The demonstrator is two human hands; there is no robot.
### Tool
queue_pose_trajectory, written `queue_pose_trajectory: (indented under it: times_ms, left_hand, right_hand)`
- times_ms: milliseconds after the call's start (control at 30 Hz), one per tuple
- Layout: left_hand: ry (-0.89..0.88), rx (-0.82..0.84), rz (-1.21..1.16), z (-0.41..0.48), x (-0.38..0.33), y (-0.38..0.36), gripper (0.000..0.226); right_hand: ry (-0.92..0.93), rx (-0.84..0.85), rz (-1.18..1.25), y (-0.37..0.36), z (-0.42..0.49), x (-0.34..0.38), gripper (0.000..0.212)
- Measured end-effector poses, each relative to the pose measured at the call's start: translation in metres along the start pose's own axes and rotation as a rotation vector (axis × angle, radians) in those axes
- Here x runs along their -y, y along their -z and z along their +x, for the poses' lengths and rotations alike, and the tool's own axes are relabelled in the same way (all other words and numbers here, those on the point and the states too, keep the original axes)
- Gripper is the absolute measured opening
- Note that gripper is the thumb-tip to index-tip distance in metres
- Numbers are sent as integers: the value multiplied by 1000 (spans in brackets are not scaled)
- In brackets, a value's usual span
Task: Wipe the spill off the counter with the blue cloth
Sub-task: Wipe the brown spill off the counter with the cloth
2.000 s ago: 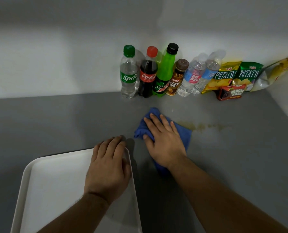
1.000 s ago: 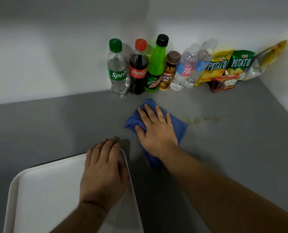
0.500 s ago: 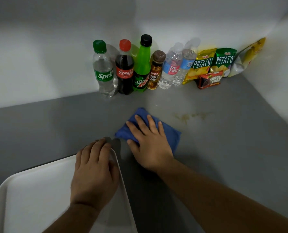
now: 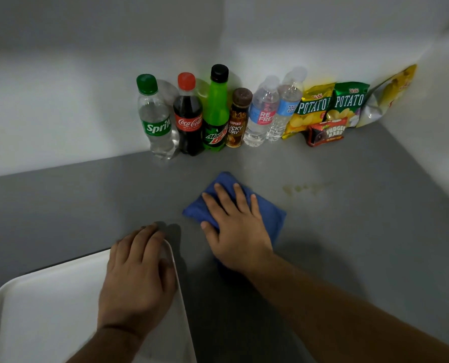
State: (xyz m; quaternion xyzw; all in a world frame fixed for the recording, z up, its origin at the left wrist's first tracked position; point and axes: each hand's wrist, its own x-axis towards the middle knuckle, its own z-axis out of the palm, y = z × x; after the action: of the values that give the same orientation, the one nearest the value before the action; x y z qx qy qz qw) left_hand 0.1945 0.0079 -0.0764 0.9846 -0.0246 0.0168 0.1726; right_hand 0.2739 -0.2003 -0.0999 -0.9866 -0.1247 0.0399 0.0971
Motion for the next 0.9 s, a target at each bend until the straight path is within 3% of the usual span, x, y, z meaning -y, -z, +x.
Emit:
queue_pose_trajectory:
  times_ms: [133, 400, 633, 733, 900]
  left_hand:
    - [5, 0, 1, 0, -1, 1, 55]
    - [-44, -31, -16, 1, 5, -3, 50]
    - [68, 3, 0, 9, -10, 3, 55]
    - [135, 2, -23, 22, -28, 5, 50]
    - [-29, 39, -96, 40, -74, -9, 48]
  right_hand:
    - [70, 48, -47, 13, 42, -13, 64]
    - [-218, -39, -25, 14, 8, -45, 69]
    - [52, 14, -57, 17, 27, -43, 65]
    - [-18, -1, -44, 21, 41, -60, 65]
    - [-191, -42, -9, 19, 20, -70, 68]
